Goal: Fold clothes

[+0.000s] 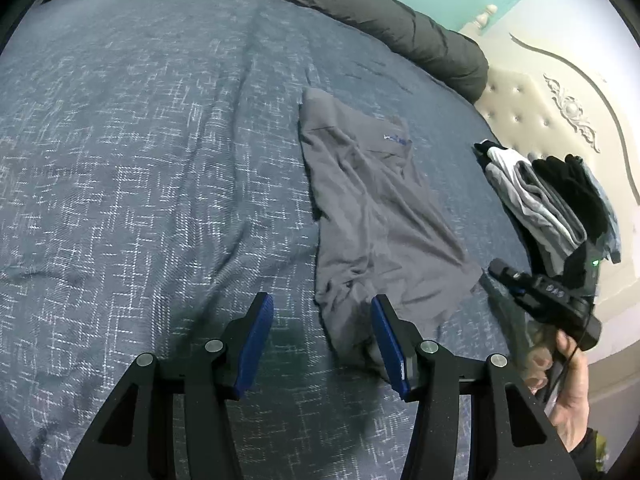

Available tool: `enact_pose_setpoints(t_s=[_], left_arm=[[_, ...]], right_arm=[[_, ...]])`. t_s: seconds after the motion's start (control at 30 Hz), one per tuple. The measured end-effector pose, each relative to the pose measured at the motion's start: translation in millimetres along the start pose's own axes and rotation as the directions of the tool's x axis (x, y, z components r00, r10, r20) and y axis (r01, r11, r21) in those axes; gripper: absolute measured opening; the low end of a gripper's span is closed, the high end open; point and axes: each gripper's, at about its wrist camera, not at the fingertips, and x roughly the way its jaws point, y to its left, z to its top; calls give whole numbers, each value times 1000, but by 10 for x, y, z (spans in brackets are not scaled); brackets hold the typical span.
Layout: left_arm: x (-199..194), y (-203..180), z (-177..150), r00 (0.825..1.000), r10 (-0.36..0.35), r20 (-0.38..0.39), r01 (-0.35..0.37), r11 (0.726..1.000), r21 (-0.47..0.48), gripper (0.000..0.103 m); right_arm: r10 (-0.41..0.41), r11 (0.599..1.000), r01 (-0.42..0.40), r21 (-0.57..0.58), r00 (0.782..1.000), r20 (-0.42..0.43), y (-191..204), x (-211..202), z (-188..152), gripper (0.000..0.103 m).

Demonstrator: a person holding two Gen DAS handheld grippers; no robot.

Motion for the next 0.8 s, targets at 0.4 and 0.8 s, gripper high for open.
enact_pose_setpoints(t_s=[0.4,0.8], left_arm=[[-29,122,109,999,21,37,-22,1000,12,55],[-141,271,163,998,2,67,0,1000,-30,55]], right_arm=[[13,944,-62,-323,988,-153,1108,1010,501,32],[-31,918,-36,-394,986,-162,1278,1291,510,6]])
